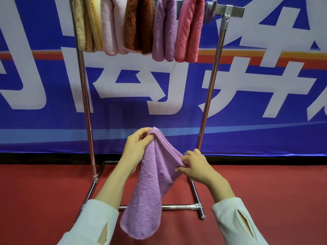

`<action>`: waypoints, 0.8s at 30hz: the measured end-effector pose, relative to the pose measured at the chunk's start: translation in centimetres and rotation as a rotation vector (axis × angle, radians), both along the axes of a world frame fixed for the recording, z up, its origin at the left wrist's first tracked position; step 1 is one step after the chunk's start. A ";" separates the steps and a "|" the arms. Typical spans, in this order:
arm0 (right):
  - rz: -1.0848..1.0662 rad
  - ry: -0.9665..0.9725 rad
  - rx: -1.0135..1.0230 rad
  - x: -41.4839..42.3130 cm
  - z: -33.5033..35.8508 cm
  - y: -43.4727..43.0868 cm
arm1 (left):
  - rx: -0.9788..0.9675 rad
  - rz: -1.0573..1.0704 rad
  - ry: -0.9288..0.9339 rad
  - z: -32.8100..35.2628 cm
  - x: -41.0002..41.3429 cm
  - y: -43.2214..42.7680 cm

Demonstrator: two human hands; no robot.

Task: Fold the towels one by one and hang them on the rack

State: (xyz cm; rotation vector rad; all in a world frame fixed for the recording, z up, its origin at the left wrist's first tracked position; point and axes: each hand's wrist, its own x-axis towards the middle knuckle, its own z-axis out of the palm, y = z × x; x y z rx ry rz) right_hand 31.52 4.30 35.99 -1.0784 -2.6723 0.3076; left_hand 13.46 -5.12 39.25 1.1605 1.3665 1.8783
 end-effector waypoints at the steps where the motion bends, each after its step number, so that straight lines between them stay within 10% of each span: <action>1: 0.015 0.029 -0.014 0.2 0.1 -0.1 | -0.007 0.020 0.006 -0.1 -0.3 -0.1; 10: 0.133 0.453 -0.228 0.4 0.2 -0.7 | -0.031 0.060 -0.008 -0.8 -1.1 -0.1; 24: 0.210 0.374 -0.437 -0.9 -1.8 -1.1 | -0.046 0.043 0.094 -1.1 -0.9 0.2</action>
